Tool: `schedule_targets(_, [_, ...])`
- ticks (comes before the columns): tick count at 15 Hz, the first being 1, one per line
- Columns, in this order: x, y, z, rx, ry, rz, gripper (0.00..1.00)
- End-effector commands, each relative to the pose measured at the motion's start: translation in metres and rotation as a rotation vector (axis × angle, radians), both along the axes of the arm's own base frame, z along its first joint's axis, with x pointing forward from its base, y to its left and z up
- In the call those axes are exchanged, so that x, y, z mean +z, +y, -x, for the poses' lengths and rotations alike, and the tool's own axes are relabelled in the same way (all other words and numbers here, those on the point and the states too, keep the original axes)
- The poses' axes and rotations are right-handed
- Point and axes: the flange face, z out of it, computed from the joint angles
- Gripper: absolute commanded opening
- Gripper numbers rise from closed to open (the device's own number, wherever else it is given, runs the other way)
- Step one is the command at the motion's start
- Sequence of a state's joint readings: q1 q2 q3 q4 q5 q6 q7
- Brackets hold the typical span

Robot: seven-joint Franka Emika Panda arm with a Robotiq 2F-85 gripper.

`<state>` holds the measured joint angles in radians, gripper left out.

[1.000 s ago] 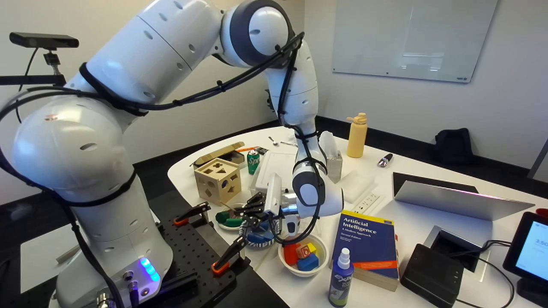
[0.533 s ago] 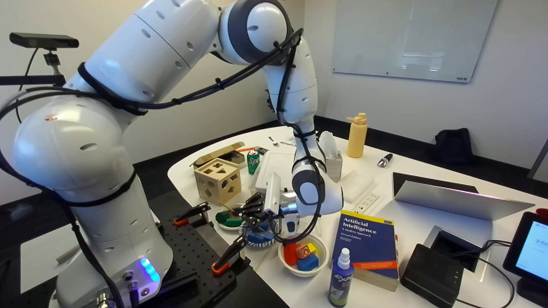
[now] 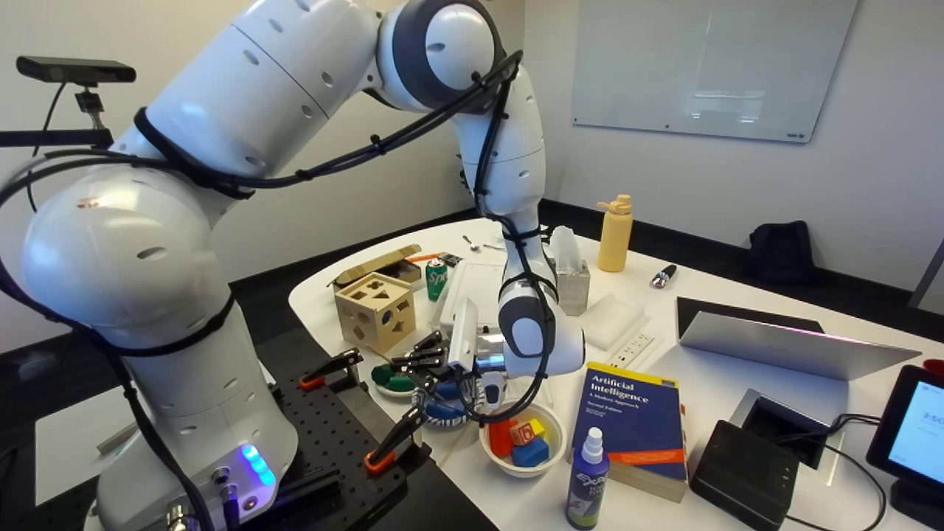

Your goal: Use the chopstick to stir the blue blocks in the bowl.

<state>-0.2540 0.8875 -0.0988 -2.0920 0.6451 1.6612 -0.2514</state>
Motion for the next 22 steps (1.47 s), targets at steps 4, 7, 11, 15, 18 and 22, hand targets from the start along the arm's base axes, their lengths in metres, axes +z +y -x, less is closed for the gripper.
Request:
schedule_targets(4, [0.038, 0.000, -0.018, 0.030, -0.119, 0.040, 0.02])
schedule_targets(7, [0.062, 0.003, -0.033, 0.057, -0.182, 0.082, 0.02])
schedule_targets(11, [0.071, 0.007, -0.051, 0.145, -0.275, 0.189, 0.02])
schedule_targets(15, [0.052, 0.000, -0.065, 0.202, -0.329, 0.297, 0.02])
schedule_targets(18, [0.045, -0.005, -0.076, 0.217, -0.376, 0.354, 0.02])
schedule_targets(22, [0.041, -0.011, -0.092, 0.229, -0.430, 0.413, 0.02])
